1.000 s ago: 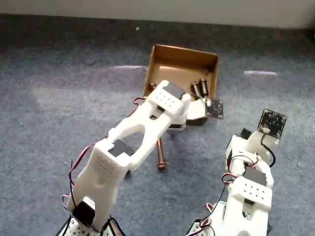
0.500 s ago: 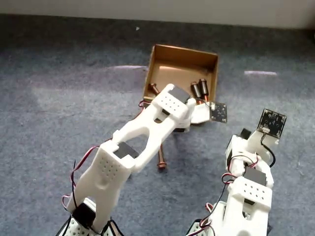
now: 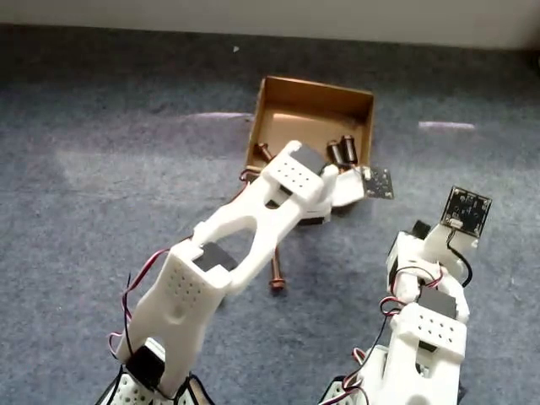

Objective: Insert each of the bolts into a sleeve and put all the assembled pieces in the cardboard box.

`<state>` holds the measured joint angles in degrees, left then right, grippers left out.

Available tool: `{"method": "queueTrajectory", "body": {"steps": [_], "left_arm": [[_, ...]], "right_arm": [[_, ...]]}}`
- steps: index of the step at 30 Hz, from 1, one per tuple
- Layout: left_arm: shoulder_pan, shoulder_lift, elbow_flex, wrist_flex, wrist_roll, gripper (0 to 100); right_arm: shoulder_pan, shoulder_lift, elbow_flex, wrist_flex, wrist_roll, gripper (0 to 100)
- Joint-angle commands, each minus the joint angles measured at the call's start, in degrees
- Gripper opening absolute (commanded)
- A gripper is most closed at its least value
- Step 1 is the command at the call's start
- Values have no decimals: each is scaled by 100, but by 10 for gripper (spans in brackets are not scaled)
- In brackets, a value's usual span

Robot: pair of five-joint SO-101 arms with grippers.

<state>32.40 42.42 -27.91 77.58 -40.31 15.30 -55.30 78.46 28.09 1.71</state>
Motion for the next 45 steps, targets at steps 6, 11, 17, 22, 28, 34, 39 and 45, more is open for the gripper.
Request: {"method": "queueTrajectory", "body": {"steps": [6, 11, 17, 22, 28, 34, 39, 45], "left_arm": [[-251, -1068, -119, 44, 1495, 6], [-356, -1569, 75, 53, 2040, 6], [-356, -2659, 655, 35, 2418, 6], [-365, -3758, 1446, 0, 2699, 6], [-462, -5156, 2756, -519, 3130, 6], [-673, -6774, 4224, -1266, 3552, 6], [-884, -7881, 5191, -1670, 3780, 6], [-1015, -9130, 6501, -2418, 3789, 6]], "right_arm": [[48, -154, -84, -189, 26, 5], [57, -163, -84, -189, 26, 5], [57, -163, -84, -171, 26, 5], [75, -558, -31, -163, 26, 5], [-31, -2387, 453, 418, 26, 5], [-303, -3758, 1024, 602, 70, 5], [-664, -4382, 1086, 1051, 70, 5], [-1068, -4822, 1411, 1051, 79, 5]]}}
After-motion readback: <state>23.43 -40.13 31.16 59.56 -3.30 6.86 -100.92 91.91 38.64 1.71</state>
